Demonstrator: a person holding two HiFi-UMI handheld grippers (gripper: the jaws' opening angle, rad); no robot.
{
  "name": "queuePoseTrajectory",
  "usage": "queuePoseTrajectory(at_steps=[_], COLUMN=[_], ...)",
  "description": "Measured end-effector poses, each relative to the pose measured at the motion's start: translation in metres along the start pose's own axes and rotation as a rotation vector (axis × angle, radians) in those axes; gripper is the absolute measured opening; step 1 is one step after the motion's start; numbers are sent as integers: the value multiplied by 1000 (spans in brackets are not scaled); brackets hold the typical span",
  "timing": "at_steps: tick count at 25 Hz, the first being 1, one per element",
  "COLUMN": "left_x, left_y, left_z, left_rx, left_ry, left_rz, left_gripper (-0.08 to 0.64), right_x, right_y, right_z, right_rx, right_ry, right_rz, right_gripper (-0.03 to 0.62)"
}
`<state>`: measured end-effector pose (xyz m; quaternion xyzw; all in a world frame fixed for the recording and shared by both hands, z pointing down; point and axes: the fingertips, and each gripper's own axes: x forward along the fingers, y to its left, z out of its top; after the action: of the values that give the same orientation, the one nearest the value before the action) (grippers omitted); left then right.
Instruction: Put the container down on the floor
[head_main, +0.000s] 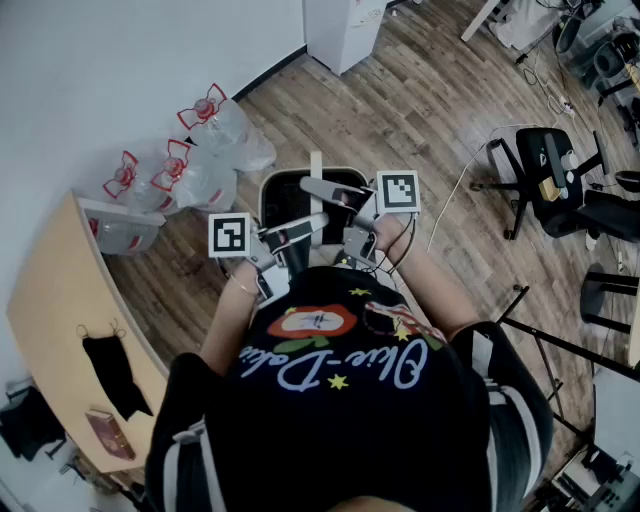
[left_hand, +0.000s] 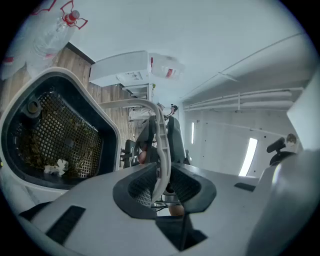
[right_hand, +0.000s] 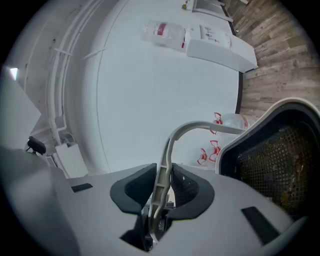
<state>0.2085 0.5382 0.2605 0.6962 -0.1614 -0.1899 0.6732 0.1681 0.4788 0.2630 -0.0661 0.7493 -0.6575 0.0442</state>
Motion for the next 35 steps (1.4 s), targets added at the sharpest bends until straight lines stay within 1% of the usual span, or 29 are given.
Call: queuePoseTrajectory(at_steps=[3,6,10,22,26,30,35], left_x=[1,3,10,35,65,83,100], left_y=[1,0,1,10,9,12,14], left_z=[0,-4,-8,-15,-26,-32,-39], left_rx=[18,-1,11,-1,20,16,13], left_ry=[5,5,6,14,21,22,45], left_rz=[4,6,10,8,1,4,17], left_gripper=[76,75,76,77,77,77,77], right_x=[-1,-5,-14,-39,-71,-89,-109], right_y=[0,0,-2,-9,-9,-12,-14], right_z=[0,-2,-1,10,19,25,32], right_rx=[2,12,-11,-22,-25,-40,-46], right_ry=[-4,-6,0,-20,-27,-32,-77], right_rz=[2,1,-6,-12,-10,-24,-26], right_gripper=[80,80,80,81,81,81,81])
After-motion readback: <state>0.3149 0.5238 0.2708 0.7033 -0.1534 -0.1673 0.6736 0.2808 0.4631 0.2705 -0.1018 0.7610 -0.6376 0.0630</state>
